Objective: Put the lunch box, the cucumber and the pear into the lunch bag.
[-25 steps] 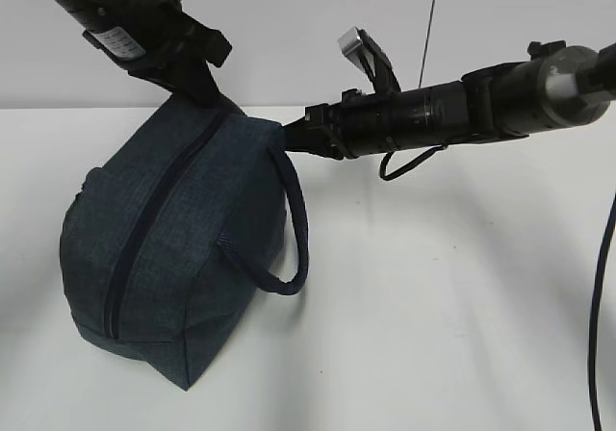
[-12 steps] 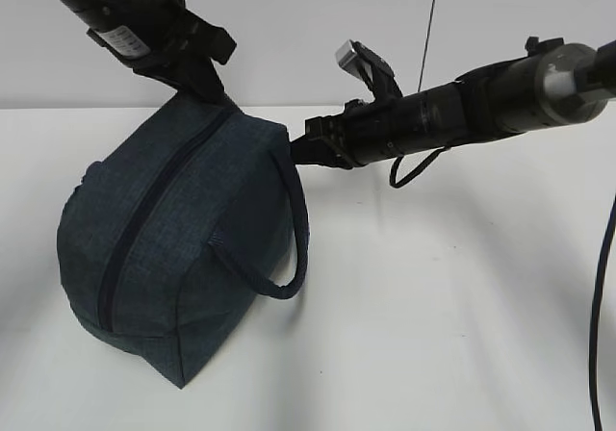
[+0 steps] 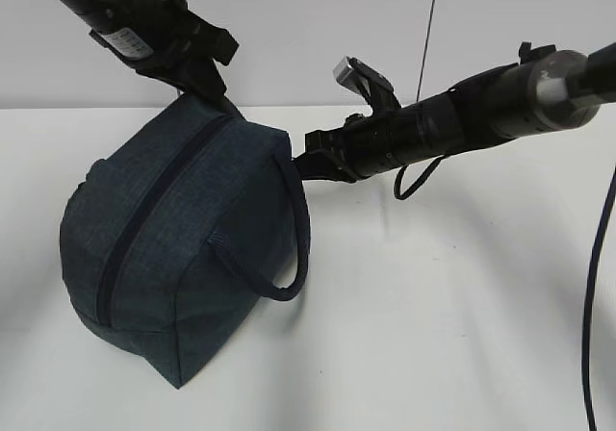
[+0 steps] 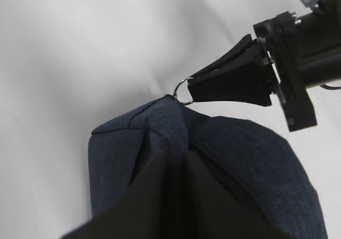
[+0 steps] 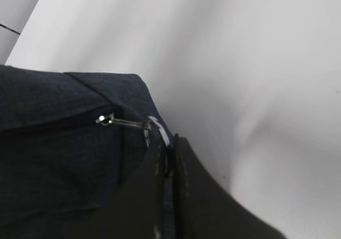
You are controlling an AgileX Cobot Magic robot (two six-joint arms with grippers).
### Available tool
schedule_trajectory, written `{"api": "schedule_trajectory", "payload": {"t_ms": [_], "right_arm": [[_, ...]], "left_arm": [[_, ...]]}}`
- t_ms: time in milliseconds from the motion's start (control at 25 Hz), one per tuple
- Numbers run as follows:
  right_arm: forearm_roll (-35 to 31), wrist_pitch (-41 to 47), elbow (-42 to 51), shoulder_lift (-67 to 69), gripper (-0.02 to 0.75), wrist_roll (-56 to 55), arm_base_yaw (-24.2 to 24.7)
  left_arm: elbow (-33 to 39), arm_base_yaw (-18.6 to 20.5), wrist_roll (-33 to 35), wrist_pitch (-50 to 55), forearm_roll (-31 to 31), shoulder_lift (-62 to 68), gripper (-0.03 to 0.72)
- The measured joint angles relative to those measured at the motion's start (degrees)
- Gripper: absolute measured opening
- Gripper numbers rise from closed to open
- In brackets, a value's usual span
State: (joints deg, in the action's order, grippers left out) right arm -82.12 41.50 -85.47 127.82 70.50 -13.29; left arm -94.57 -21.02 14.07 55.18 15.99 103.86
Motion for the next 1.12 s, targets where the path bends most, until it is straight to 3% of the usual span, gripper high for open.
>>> {"api": "schedule_trajectory", "payload": {"t_ms": [640, 760, 1000, 1120], "right_arm": [[2.33, 0.48, 0.0, 0.45, 0.029, -1.58, 0.0], [4.41, -0.87, 0.17, 0.57, 0.095, -1.58, 0.1], [6.2, -2.48, 0.61, 1.16, 0.361, -1.58, 0.6], [6.2, -1.97, 0.61, 0.96, 0.403, -1.58, 0.6]], "left_arm": [[0.14, 0.0, 0.0, -0.28, -0.05, -0.1, 0.008], [0.14, 0.0, 0.0, 0.17, -0.1, -0.42, 0.008], [0.08, 0.05, -0.17, 1.15, -0.37, -1.35, 0.023], [-0.22, 0.05, -0.2, 1.1, -0.37, -1.39, 0.065]]}}
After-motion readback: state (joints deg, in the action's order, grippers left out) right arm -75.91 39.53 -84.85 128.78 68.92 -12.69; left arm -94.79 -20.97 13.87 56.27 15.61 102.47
